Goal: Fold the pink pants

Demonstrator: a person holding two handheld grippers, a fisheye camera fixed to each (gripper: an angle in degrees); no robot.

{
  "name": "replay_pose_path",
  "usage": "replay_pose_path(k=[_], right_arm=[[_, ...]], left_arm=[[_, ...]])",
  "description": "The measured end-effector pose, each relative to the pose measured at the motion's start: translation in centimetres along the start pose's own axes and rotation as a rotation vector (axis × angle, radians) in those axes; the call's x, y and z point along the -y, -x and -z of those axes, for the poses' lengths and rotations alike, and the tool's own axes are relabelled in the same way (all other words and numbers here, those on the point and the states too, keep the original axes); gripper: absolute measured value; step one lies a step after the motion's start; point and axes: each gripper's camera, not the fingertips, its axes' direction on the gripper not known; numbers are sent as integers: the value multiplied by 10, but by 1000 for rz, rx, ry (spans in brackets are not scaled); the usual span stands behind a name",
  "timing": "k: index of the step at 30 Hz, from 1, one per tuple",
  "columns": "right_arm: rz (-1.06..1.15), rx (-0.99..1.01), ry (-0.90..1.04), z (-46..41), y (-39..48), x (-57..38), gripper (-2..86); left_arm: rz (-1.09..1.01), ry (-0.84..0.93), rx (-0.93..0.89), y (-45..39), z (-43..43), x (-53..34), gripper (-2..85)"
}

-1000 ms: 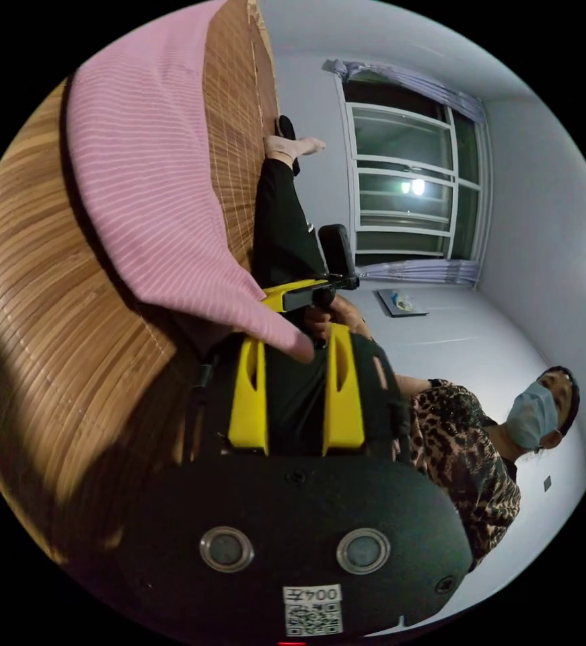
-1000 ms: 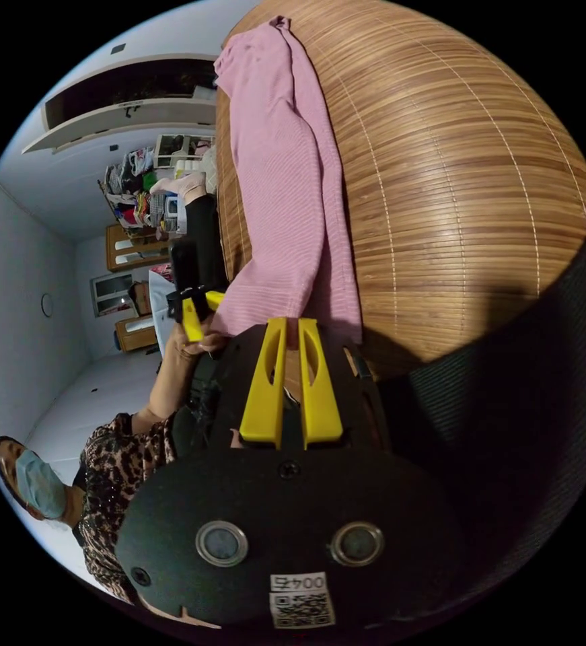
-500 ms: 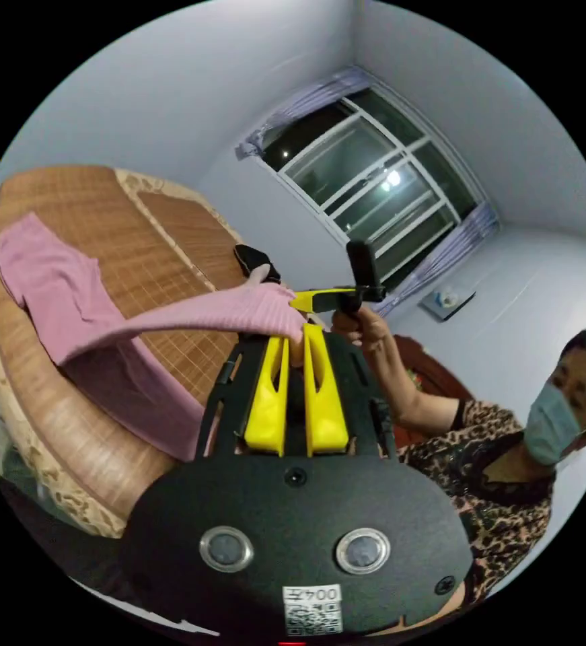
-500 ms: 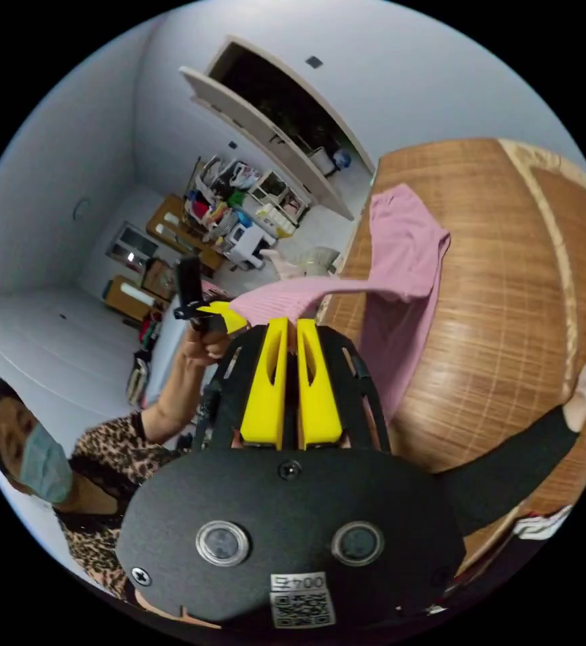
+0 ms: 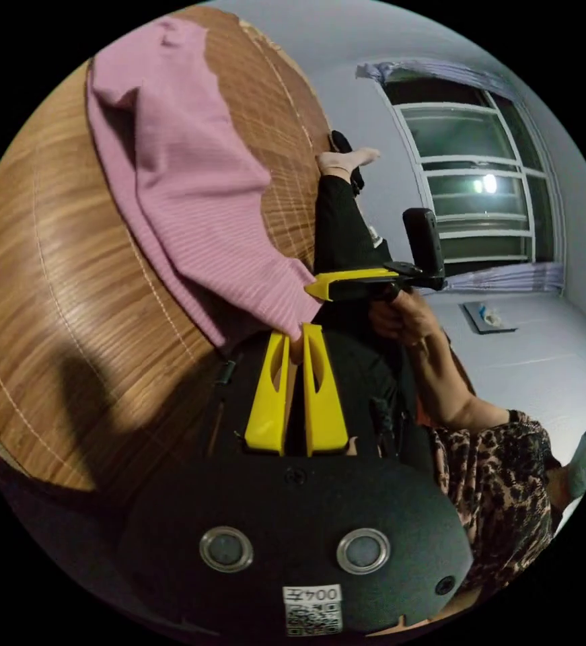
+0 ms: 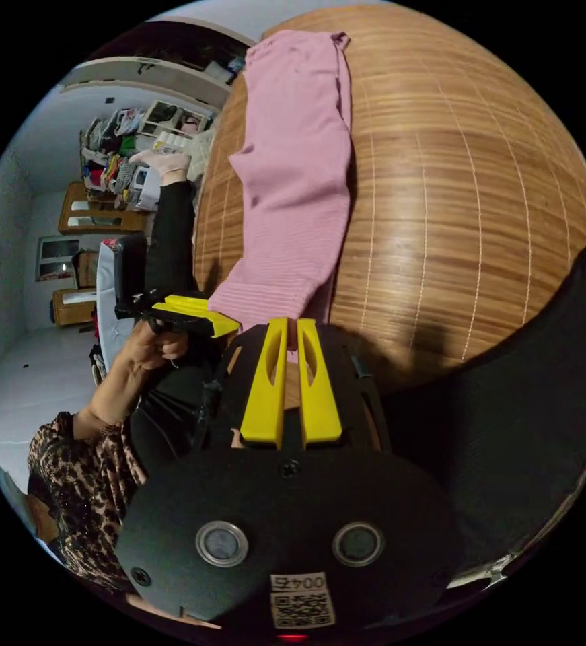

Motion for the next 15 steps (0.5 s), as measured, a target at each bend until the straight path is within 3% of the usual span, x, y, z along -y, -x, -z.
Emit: replay_pose_path(k=[15], right_arm=[[44, -205, 129, -71, 59, -12, 38]], left_arm=[[28, 178, 235, -23, -62, -25, 36]])
